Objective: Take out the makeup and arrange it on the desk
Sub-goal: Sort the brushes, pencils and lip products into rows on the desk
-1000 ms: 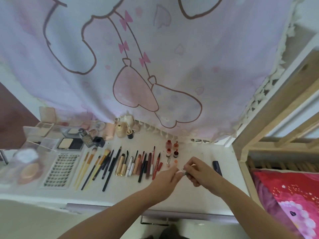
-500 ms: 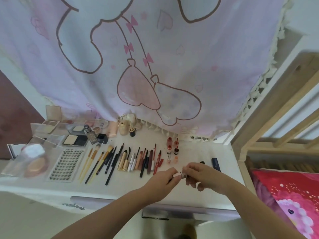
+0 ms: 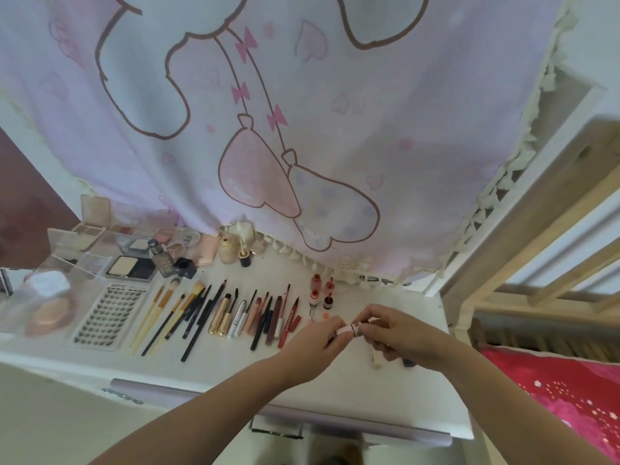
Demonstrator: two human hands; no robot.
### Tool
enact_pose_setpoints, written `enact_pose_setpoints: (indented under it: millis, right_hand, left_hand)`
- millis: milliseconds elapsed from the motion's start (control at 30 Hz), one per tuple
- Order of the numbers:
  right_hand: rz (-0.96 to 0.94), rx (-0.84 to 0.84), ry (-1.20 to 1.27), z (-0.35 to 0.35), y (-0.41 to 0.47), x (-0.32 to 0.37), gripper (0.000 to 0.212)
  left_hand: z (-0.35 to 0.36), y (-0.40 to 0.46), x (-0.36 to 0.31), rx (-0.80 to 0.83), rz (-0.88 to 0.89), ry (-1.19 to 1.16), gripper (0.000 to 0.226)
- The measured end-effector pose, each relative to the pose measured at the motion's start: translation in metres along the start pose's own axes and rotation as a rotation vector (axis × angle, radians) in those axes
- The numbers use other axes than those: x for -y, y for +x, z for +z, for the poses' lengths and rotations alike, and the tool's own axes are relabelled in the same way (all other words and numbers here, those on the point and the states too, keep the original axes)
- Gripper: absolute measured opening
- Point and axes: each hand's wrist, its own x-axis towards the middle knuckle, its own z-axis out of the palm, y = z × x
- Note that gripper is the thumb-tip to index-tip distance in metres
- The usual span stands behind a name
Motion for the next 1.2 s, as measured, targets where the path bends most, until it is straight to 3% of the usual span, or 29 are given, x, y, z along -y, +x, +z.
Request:
enact_pose_setpoints:
  millis: [167,333,433,500,667,767,867,967,1033,1133,1200]
  right_hand:
    - [0.002,-0.040,0.192,-0.011,0.005,-0.002,0.028]
    - [-0.058,-0.021,0.129,-0.018,0.007,-0.008,0.011]
    - [-0.009,-0.018,0.155,-0.020,0.007,-0.007,0.022]
    - [0.038,-0.028,0.110,-0.019,0.008,-0.005,0.033]
    - [-0.027,0.014,0.033,-0.024,0.013,-0.010,0.011]
    - [0.005,0.015,0.028,-0.030,0.013,-0.013,0.017]
    - [0.023,0.018,-0.168,-0.039,0.012,-0.023,0.014]
    - [0.068,0.088,-0.340,-0.053,0.009,-0.038,0.012]
    - [0.117,0.088,-0.302,-0.064,0.007,-0.051,0.013]
    - [0.140,-0.108,-0.019,-0.069,0.015,-0.073,0.010]
    - [0.111,-0.212,0.061,-0.066,0.025,-0.087,0.005]
  left_hand:
    - [-0.001,0.011,-0.005,-0.041,-0.003,0.011,0.023]
    - [-0.004,0.015,-0.006,-0.024,0.006,0.023,0.020]
    - [-0.004,0.016,-0.005,-0.024,0.015,0.036,0.021]
    - [-0.004,0.017,-0.006,-0.024,0.030,0.060,0.022]
    - [-0.004,0.018,-0.006,0.004,0.028,0.072,0.022]
    - [-0.004,0.020,-0.003,0.016,0.015,0.090,0.024]
    - [-0.003,0.018,0.001,0.075,0.000,0.109,0.028]
    - [0.001,0.015,0.012,0.193,-0.095,-0.037,0.026]
    - [0.006,0.015,0.015,0.223,-0.163,-0.222,0.018]
    - [0.020,0.031,0.008,0.102,-0.237,-0.348,0.021]
    - [0.033,0.052,0.000,-0.064,-0.276,-0.295,0.025]
